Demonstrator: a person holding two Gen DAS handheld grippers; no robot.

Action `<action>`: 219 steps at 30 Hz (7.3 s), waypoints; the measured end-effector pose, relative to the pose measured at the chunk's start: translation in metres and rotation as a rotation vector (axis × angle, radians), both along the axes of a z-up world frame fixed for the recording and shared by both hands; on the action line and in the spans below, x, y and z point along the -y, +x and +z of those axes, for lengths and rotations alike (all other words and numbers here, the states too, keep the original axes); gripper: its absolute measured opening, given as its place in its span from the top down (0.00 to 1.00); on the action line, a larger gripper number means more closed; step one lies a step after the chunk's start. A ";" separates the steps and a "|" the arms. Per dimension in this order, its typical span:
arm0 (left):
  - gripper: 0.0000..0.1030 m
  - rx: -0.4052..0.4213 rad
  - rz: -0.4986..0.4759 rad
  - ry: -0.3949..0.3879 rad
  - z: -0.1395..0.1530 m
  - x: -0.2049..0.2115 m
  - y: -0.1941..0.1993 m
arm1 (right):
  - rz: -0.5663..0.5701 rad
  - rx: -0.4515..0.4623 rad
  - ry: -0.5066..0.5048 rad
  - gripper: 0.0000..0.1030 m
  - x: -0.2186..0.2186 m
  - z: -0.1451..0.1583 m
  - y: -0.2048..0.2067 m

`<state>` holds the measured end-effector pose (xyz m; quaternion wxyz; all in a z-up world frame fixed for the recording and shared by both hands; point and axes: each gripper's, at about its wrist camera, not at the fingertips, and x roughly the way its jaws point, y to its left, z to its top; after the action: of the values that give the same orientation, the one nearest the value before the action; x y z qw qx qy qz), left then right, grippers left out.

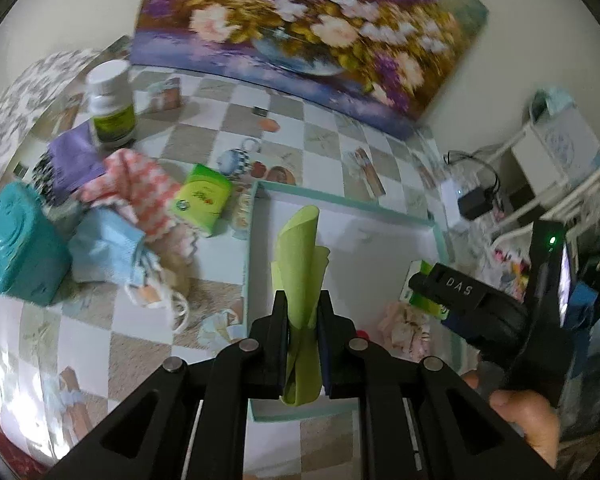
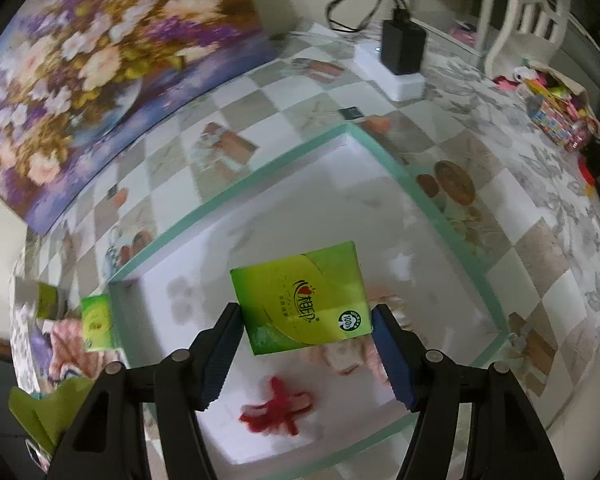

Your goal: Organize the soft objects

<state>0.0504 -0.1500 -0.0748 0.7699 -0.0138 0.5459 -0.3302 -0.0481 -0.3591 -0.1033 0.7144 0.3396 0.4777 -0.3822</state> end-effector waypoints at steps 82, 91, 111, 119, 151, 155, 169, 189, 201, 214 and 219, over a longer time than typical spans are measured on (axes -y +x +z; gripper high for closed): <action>0.10 -0.055 0.534 0.112 0.015 -0.147 0.154 | 0.319 0.074 -0.076 0.16 -0.068 0.021 0.063; 0.10 -0.094 0.519 0.131 0.008 -0.135 0.173 | 0.374 0.099 -0.075 0.15 -0.088 0.036 0.110; 0.10 -0.125 0.502 0.261 -0.036 -0.106 0.214 | 0.528 0.121 0.071 0.15 -0.116 -0.007 0.194; 0.10 -0.129 0.480 0.297 -0.050 -0.095 0.220 | 0.549 0.114 0.135 0.16 -0.119 -0.030 0.202; 0.12 -0.151 0.493 0.342 -0.080 -0.092 0.229 | 0.591 0.040 0.190 0.41 -0.128 -0.067 0.214; 0.28 -0.145 0.501 0.353 -0.080 -0.092 0.229 | 0.590 0.037 0.185 0.45 -0.128 -0.068 0.215; 0.52 -0.150 0.527 0.320 -0.074 -0.106 0.232 | 0.591 0.038 0.181 0.48 -0.126 -0.067 0.213; 0.52 -0.115 0.545 0.238 -0.039 -0.116 0.226 | 0.568 0.048 0.201 0.49 -0.121 -0.060 0.210; 0.52 -0.087 0.550 0.191 -0.019 -0.120 0.222 | 0.569 0.083 0.190 0.50 -0.116 -0.043 0.207; 0.52 -0.084 0.549 0.180 -0.015 -0.121 0.222 | 0.581 0.122 0.176 0.50 -0.115 -0.023 0.206; 0.52 -0.080 0.549 0.178 -0.013 -0.119 0.221 | 0.579 0.136 0.166 0.50 -0.114 -0.017 0.206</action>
<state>0.2712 -0.0305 -0.0877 0.8066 -0.1063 0.5785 -0.0593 0.1576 -0.2447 -0.1200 0.7937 0.2712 0.5354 -0.0987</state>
